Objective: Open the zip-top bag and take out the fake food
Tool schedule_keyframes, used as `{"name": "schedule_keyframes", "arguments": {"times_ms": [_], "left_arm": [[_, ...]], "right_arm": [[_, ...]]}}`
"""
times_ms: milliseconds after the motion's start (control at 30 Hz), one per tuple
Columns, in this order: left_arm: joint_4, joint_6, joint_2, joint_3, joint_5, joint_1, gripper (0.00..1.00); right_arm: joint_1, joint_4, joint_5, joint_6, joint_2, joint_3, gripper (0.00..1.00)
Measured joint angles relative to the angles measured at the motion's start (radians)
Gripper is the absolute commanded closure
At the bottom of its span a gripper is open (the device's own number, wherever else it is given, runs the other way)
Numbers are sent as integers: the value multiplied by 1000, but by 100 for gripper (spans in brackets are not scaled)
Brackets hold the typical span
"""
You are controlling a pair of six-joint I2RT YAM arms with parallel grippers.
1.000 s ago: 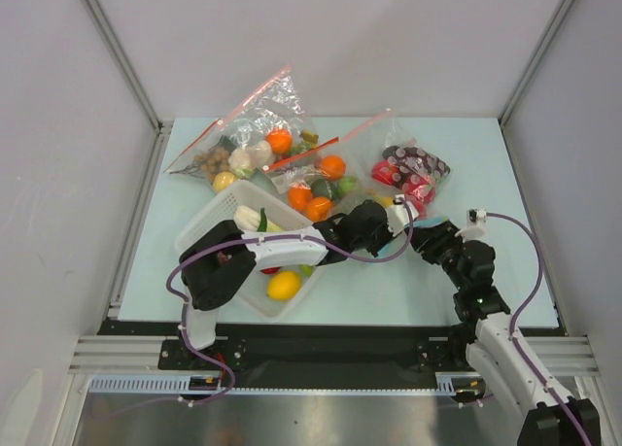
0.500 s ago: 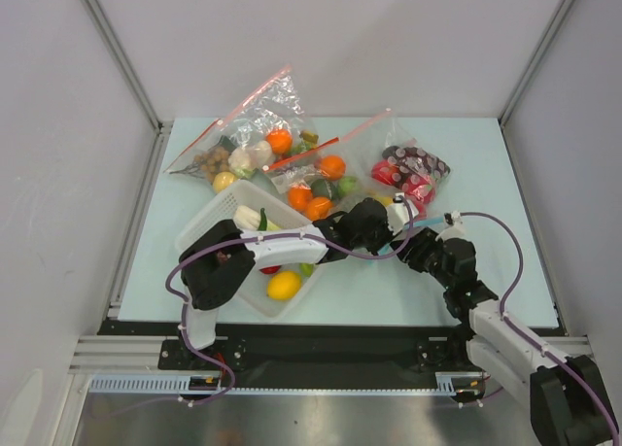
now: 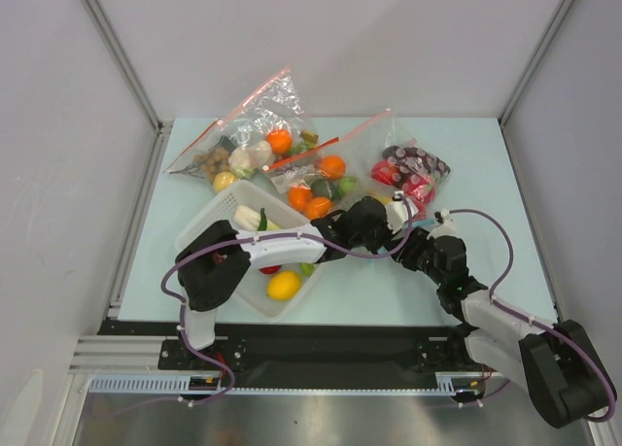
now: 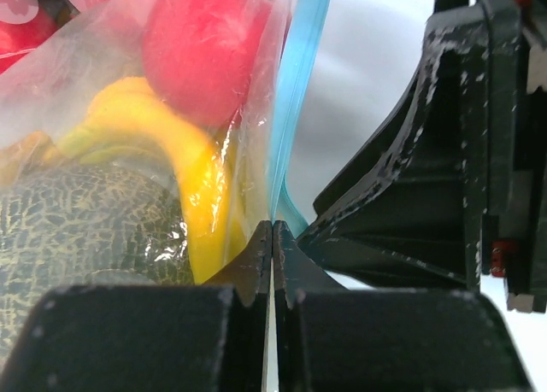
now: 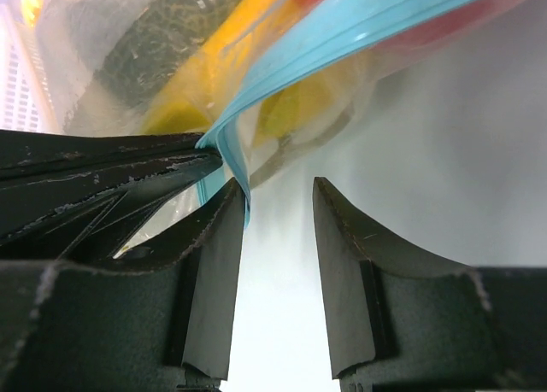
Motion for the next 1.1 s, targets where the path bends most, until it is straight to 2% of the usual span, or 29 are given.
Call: {"name": "schedule_keyframes", "arguments": {"times_ms": [233,267,367,467,600,733,967,1100], "left_arm": [[0,0,-3,0,10,3,100],[0,0,-3,0,10,4,100],[-1,0,-3,0,20,7,100],[-3,0,-6,0,18,7,100],[-4,6,-27,0,-19,6,100],[-3,11,-76,-7,-82,5,100],[18,24,-148,-17,-188,3,100],[17,40,-172,-14,-228,3,100]], "right_arm": [[37,83,18,-5,40,0,59],[43,95,23,-8,47,0,63],[57,130,41,-22,66,0,89],[62,141,59,-34,73,0,100],[64,113,98,-36,34,0,100],[67,30,152,-35,-110,0,100],[68,-203,249,-37,-418,9,100],[68,-350,286,-40,-504,52,100]]}}
